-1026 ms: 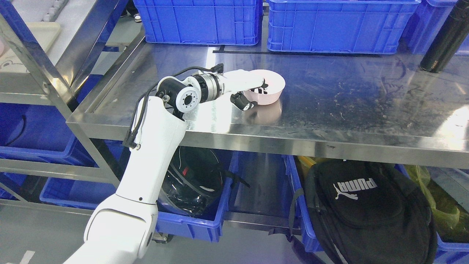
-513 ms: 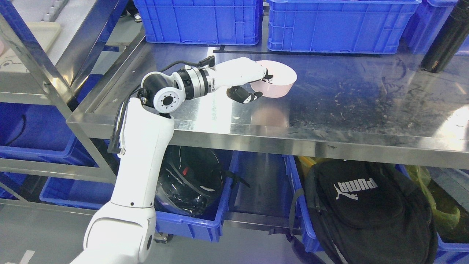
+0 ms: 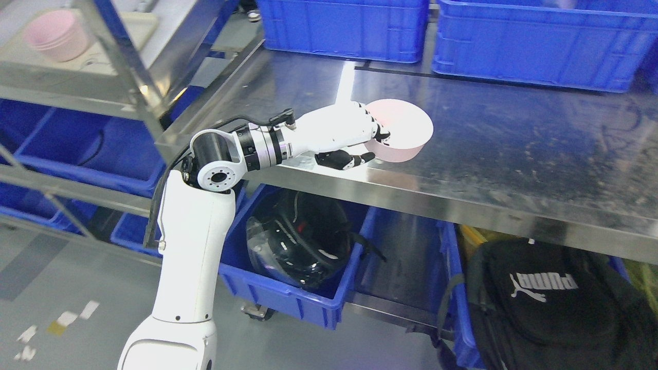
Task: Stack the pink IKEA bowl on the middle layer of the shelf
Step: 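Hold the pink bowl in the left hand while the robot drives to the rack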
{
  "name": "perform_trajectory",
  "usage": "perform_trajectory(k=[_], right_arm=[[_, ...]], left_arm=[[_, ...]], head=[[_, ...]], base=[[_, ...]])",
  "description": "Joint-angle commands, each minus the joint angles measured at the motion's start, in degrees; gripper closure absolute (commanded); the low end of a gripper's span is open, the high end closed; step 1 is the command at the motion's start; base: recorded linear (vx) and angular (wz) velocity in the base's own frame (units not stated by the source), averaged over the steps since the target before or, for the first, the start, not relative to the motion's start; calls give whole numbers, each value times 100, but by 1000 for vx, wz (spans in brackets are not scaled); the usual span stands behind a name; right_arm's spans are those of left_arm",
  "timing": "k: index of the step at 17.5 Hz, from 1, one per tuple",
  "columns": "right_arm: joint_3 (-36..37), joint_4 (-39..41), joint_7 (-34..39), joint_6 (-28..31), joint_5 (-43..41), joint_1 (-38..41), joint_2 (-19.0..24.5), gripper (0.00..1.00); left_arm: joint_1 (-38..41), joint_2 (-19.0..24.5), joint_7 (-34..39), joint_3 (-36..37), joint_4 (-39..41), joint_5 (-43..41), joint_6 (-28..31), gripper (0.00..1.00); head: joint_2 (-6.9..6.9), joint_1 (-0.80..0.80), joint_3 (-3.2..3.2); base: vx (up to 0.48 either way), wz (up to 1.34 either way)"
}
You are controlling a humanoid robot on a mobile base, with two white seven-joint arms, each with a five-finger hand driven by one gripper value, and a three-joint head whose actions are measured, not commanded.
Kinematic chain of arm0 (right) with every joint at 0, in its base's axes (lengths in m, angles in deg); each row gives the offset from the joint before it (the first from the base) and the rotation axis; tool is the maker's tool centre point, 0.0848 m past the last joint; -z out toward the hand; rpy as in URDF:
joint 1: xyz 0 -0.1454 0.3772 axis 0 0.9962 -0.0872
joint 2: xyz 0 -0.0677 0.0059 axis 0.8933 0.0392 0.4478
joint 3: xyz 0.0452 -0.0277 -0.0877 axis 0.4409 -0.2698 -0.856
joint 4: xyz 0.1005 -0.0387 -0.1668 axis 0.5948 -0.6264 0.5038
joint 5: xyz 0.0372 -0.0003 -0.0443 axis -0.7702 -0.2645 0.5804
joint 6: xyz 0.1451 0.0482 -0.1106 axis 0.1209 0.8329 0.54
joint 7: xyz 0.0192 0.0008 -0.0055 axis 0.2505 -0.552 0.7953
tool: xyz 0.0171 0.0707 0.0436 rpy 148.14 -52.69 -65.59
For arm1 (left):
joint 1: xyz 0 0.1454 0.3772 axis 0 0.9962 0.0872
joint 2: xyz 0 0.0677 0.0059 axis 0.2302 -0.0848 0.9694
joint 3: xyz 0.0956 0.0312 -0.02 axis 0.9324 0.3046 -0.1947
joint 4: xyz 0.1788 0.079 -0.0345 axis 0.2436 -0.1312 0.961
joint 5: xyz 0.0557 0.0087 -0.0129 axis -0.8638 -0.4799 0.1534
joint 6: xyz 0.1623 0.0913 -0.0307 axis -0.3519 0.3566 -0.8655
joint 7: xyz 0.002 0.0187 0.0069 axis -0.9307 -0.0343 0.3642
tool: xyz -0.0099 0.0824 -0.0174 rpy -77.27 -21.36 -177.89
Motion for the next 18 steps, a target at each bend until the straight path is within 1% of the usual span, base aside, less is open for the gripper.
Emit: perform_trajectory(k=[1, 5, 11, 14, 18], right_arm=[[0, 100, 3, 1, 0, 132, -100, 0], [0, 100, 3, 1, 0, 132, -100, 0], [0, 100, 3, 1, 0, 132, -100, 0], [0, 100, 3, 1, 0, 132, -100, 0], [0, 100, 3, 1, 0, 132, -100, 0]], left_arm=[[307, 93, 134, -153, 597, 184, -22, 100], [307, 93, 161, -153, 597, 184, -22, 100], [333, 93, 161, -153, 597, 184, -22, 99], [368, 93, 161, -162, 597, 184, -22, 99], [368, 93, 161, -162, 597, 184, -22, 99]], head=[[0, 0, 0], [0, 0, 0], [0, 0, 0], [1, 0, 0], [1, 0, 0]], base=[[-75, 845], [-80, 964], [-28, 1182], [62, 1202], [135, 727]])
